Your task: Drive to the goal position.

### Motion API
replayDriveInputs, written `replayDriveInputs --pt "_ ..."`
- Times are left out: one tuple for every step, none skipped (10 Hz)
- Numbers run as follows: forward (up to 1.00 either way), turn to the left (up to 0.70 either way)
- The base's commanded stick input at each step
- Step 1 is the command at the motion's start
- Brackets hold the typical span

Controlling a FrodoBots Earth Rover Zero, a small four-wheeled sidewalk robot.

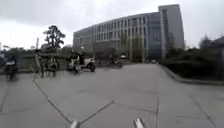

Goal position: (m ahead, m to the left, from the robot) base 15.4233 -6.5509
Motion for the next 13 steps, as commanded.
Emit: replayDriveInputs --pt "0.85 -0.12" --pt "0.85 -0.28" --pt "0.85 -0.34" --pt "0.85 -0.34" --pt "0.85 -0.34" --pt "0.85 -0.34" --pt "0.85 -0.34" --pt "0.85 -0.30" --pt "0.85 -0.18" --pt "0.85 0.00" --pt "0.85 0.00" --pt "0.85 0.00" --pt "0.85 0.00"
